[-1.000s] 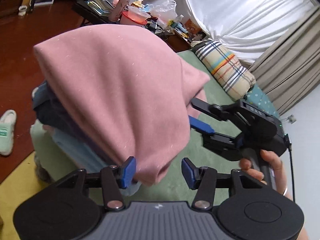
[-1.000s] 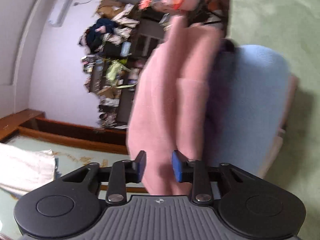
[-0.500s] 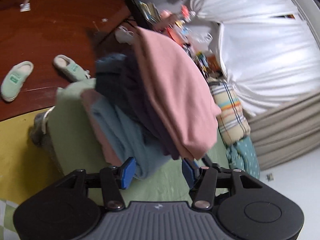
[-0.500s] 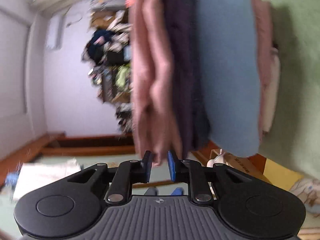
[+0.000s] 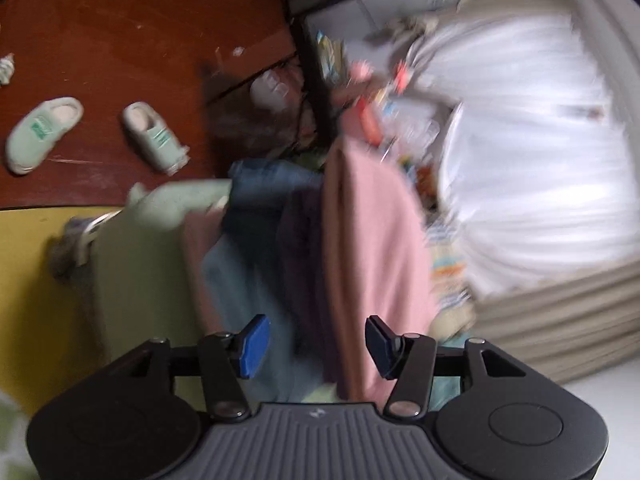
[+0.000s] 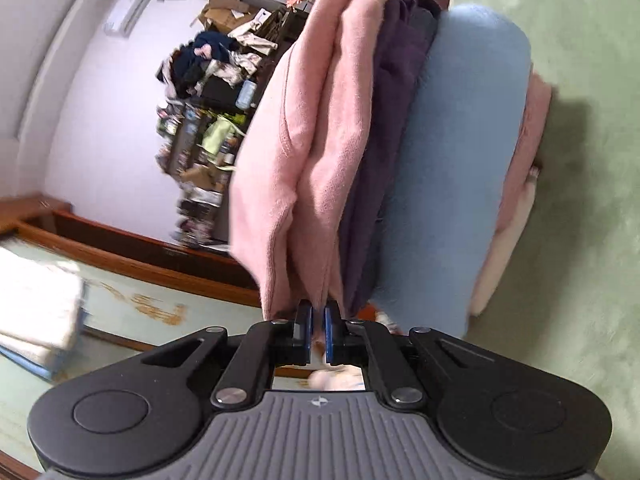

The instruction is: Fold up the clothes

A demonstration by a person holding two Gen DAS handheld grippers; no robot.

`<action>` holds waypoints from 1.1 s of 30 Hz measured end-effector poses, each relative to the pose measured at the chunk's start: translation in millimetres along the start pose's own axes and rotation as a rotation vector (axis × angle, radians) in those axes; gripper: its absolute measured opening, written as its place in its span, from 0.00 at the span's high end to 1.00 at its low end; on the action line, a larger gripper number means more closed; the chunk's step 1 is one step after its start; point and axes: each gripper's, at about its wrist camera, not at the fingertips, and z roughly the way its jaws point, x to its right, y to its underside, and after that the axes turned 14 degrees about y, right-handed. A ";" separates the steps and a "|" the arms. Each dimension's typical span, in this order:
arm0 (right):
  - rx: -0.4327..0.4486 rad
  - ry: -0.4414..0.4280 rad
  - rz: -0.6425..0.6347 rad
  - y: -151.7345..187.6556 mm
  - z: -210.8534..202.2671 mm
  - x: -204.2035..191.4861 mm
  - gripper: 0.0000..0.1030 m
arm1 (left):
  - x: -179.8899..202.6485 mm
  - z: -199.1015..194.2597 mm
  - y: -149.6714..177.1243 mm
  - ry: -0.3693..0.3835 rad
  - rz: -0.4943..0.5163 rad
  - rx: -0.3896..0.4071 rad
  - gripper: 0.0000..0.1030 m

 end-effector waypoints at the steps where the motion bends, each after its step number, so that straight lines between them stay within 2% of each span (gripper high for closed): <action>1: -0.005 -0.010 0.029 -0.3 2.3 2.3 0.94 | 0.2 3.6 -11.4 0.024 0.014 0.054 0.49; 4: -0.021 -0.037 0.095 1.2 5.3 8.6 0.96 | 4.7 23.0 -39.6 0.029 0.076 0.144 0.49; 5: -0.023 -0.042 0.103 0.9 2.9 8.0 0.96 | 4.4 32.8 -48.3 0.022 0.068 0.165 0.48; 9: -0.017 -0.040 0.105 3.7 2.5 5.1 0.96 | 1.6 62.1 -60.1 0.014 0.009 0.168 0.52; 11: -0.018 -0.048 0.120 4.3 1.8 5.2 0.96 | 5.7 74.5 -57.6 0.030 0.009 0.137 0.91; 12: -0.023 -0.054 0.131 5.1 4.7 4.1 0.96 | 6.2 76.4 -57.3 0.027 0.002 0.126 0.93; 13: -0.030 -0.066 0.143 6.2 5.2 3.3 0.96 | 7.6 75.9 -57.9 0.020 -0.028 0.131 0.93; 17: -0.038 -0.132 0.133 6.3 -2.6 -9.1 0.97 | 0.3 66.0 -68.3 0.089 -0.238 0.145 0.93; 20: -0.046 -0.047 0.075 6.2 0.2 -11.5 1.00 | -21.5 62.1 -80.6 0.088 -0.396 0.146 0.94; 23: -0.084 -0.006 0.066 15.9 5.5 -3.0 1.00 | -41.1 61.4 -83.0 0.115 -0.475 0.151 0.93; 26: -0.045 -0.067 0.114 15.0 -6.1 9.7 0.99 | -49.9 59.7 -82.9 0.128 -0.495 0.145 0.93; 29: 0.040 -0.117 0.165 -1.5 -22.7 18.8 0.83 | -51.6 61.8 -84.3 0.121 -0.495 0.136 0.93; 30: 0.103 -0.107 0.176 -13.3 -33.0 21.7 0.61 | -50.9 61.8 -85.6 0.117 -0.494 0.136 0.93; 31: 0.166 -0.092 0.195 -25.4 -42.1 23.9 0.55 | -49.9 62.7 -87.5 0.112 -0.493 0.134 0.93; 32: 0.229 -0.078 0.213 -37.4 -51.2 26.0 0.55 | -49.1 63.5 -88.8 0.105 -0.491 0.131 0.93; 33: 0.311 -0.084 0.260 -67.5 -59.0 31.6 0.55 | -46.9 64.4 -89.5 0.098 -0.485 0.128 0.93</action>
